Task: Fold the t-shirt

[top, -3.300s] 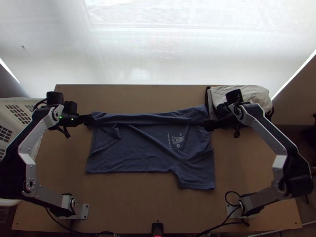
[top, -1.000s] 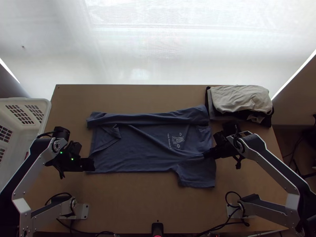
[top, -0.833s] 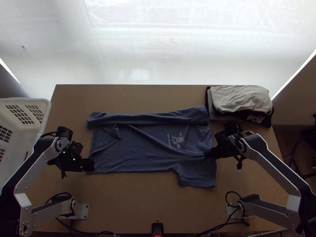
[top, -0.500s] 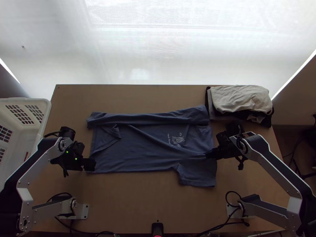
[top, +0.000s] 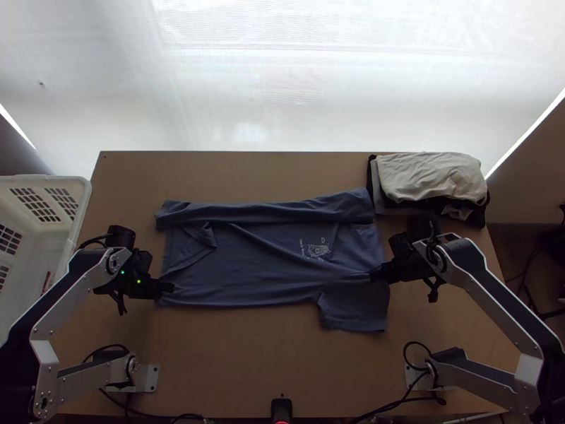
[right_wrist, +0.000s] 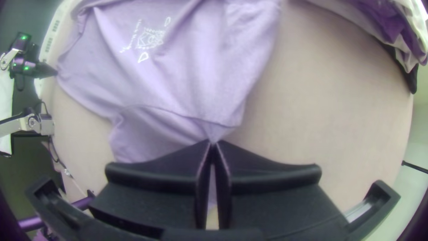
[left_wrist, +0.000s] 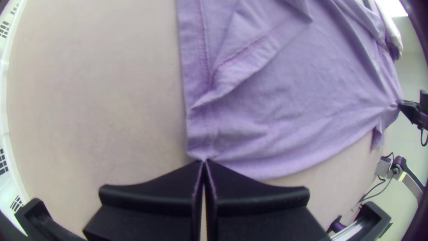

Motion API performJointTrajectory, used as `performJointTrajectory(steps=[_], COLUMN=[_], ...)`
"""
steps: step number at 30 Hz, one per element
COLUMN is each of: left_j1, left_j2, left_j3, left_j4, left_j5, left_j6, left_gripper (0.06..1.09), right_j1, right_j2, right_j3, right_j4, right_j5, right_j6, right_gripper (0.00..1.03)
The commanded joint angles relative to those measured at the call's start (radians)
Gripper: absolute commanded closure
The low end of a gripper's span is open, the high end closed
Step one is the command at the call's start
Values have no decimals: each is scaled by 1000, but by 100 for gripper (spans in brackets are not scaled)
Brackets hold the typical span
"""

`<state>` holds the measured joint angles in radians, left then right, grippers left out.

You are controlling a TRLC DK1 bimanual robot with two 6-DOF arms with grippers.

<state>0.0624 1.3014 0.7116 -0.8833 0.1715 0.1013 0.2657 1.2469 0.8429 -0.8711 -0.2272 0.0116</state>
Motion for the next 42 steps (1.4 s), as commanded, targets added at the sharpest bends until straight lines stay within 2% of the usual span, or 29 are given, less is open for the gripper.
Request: performJointTrajectory(steps=[1, 10, 18, 29, 42], left_j1=[27, 91, 119, 126, 126], left_j2=[-14, -31, -33, -17, 59], left_j3=[31, 100, 123, 259, 359], left_j4=[-13, -72, -75, -69, -69], left_j5=[6, 49, 77, 143, 148], left_j6=[1, 54, 40, -49, -81], left_gripper=[105, 105, 105, 105, 105], right_j1=[-3, -37, -52, -29, -23], right_j2=[-29, -29, -29, 6, 138], right_j3=[33, 5, -10, 186, 340], right_j4=[-40, -112, -123, -134, -140], right_j5=[0, 2, 22, 22, 22], right_j6=[-1, -30, -48, -24, -32], right_gripper=[100, 100, 100, 100, 100])
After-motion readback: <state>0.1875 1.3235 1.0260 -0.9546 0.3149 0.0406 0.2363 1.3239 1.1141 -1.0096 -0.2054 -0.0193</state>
